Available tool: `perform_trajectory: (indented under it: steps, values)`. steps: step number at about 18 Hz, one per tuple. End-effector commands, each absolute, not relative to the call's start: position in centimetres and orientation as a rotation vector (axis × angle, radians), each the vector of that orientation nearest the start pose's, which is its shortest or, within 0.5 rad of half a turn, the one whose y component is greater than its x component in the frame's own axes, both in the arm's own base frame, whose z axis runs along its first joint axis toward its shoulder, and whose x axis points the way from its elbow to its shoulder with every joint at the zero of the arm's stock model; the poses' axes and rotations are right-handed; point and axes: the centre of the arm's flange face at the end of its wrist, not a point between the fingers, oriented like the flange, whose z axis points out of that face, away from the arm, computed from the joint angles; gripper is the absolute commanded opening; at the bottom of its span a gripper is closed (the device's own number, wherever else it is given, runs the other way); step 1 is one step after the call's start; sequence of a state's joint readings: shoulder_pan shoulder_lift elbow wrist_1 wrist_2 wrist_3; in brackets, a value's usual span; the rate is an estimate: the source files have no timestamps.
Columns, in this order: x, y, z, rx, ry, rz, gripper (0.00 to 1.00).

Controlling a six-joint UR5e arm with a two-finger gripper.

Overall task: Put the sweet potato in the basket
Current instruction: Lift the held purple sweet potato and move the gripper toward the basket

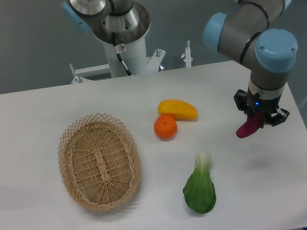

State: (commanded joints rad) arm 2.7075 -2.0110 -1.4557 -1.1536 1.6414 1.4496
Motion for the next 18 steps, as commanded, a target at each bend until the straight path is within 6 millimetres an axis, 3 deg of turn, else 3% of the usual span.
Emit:
perform_trajectory:
  steps: [8,11,14,18]
  values:
    - [-53.9,40.3,33.1,-3.144,0.457,0.166,0.16]
    - [-52.8,41.5,32.8,-3.134,0.471,0.150,0.16]
    - [-50.6,43.1,33.1,-3.111,0.510,0.139,0.16]
    - [-45.6,46.3,32.8,-3.083,0.522,0.099,0.16]
